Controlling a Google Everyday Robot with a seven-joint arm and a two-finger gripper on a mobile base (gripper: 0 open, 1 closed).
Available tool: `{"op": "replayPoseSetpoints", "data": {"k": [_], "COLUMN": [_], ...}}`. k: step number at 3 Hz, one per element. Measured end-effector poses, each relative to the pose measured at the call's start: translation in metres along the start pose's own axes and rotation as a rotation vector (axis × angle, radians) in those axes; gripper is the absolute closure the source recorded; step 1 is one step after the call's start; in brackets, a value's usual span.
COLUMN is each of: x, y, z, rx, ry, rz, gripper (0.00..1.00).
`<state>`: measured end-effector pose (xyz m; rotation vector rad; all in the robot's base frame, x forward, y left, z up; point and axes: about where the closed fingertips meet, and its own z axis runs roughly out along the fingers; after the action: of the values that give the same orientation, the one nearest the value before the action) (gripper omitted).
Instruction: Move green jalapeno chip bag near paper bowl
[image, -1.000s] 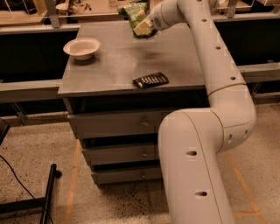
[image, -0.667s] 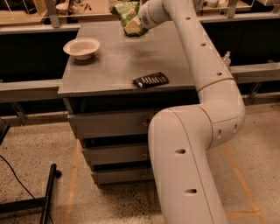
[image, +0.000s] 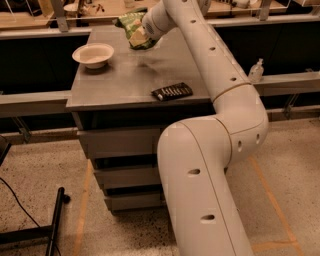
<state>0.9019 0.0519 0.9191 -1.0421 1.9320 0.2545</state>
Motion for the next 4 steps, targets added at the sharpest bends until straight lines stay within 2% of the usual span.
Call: {"op": "replayPoseSetpoints", "data": {"k": [1,2,3,4], "x": [0.0115,0.0116,0.0131,0.0148], "y": [0.0196,0.0196,0.0221,0.0243], "z": [0.0238,0.0239,0.0279,0.0318], "rx": [-0.028,-0.028,-0.033,-0.038], "ry": [0.052,0.052,0.055,0.059], "rz": [0.017,0.017,0.017,0.017], "gripper": [1.0,1.0,0.83,0.59]}}
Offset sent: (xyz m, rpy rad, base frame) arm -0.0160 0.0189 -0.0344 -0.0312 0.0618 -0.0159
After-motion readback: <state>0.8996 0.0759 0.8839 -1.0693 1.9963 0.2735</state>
